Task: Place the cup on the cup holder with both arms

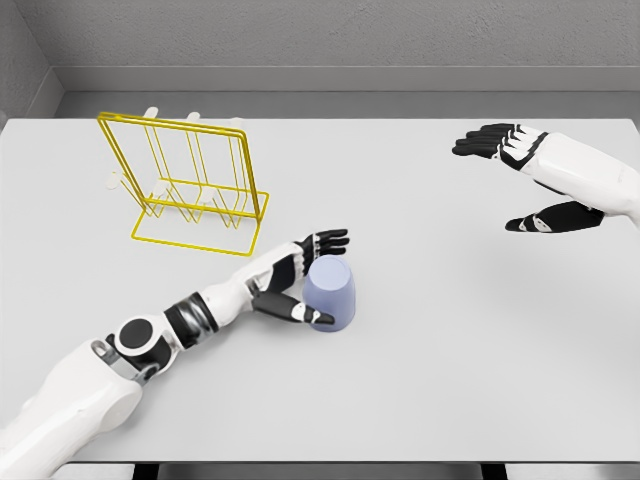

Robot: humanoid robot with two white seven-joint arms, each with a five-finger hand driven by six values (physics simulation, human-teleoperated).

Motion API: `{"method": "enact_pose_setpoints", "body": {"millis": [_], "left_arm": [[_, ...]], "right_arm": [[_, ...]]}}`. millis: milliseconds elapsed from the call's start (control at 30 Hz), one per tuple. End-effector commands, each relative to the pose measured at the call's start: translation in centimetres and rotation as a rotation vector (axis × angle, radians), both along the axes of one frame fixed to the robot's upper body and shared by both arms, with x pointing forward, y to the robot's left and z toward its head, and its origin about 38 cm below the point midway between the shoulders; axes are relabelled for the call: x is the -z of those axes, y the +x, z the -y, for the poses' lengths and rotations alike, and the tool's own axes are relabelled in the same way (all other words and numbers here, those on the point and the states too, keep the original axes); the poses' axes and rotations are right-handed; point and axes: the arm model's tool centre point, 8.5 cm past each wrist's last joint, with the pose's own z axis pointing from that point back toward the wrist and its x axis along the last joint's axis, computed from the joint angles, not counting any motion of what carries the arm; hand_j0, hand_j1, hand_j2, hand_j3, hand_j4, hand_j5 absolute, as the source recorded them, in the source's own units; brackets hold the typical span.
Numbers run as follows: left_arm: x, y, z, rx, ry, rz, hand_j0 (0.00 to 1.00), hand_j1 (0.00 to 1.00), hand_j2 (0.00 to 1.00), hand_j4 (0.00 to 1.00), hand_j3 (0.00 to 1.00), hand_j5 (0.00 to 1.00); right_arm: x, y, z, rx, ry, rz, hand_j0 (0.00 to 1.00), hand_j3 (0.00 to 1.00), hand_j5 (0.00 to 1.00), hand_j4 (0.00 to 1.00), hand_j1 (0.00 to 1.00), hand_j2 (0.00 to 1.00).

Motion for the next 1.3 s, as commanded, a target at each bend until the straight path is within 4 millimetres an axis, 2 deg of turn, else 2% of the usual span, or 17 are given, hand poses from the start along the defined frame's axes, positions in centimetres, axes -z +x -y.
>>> {"method": "enact_pose_setpoints", "body": {"millis": [0,100,133,200,400,800,1000,1267], "left_arm": [[0.1,-0.1,0.1,0.003,-0.001,-0.003,1.0,1.0,1.0,1.0,1.0,1.0],[0.2,-0.1,0.0,0.001,-0.002,-0.005,1.0,1.0,1.0,1.0,1.0,1.0],[0.1,-0.1,0.0,0.0,-0.003,-0.004,0.95,0.95,0.95,0.95,0.95,0.95],[0.2,-0.2,0.0,-0.004,-0.011,-0.006,0.77,0.77,0.77,0.77,0.77,0.77],[0.3,-0.2,-0.2,-0.009,-0.011,-0.006,0.68,0.68,0.68,0.68,0.68,0.68],[-0.9,-0.2,-0.6,-0.018,-0.052,0.034,0.67,0.67,0.67,0.67,0.67,0.67],[-2.8,-2.5,-0.6,0.024,-0.096,0.075,0.68,0.68,0.68,0.68,0.68,0.68],[-5.2,-5.2,-2.5,0.039,-0.127,0.141,0.68,0.68,0.68,0.68,0.68,0.68]], "right_arm": [[-0.1,0.0,0.0,0.0,0.007,-0.002,1.0,1.0,1.0,1.0,1.0,1.0],[-0.1,0.0,0.1,0.003,0.008,0.0,1.0,1.0,1.0,1.0,1.0,1.0],[-0.1,0.0,0.1,0.003,0.008,-0.001,1.0,1.0,1.0,1.0,1.0,1.0],[-0.1,0.0,0.1,0.003,0.008,-0.001,1.0,1.0,1.0,1.0,1.0,1.0],[-0.1,-0.1,0.1,0.002,0.008,-0.001,1.0,1.0,1.0,1.0,1.0,1.0],[-0.2,0.0,0.1,0.002,0.008,0.001,1.0,1.0,1.0,1.0,1.0,1.0],[-0.1,-0.1,0.1,0.002,0.008,-0.001,1.0,1.0,1.0,1.0,1.0,1.0],[-0.1,-0.1,0.1,0.002,0.008,-0.001,1.0,1.0,1.0,1.0,1.0,1.0]]}}
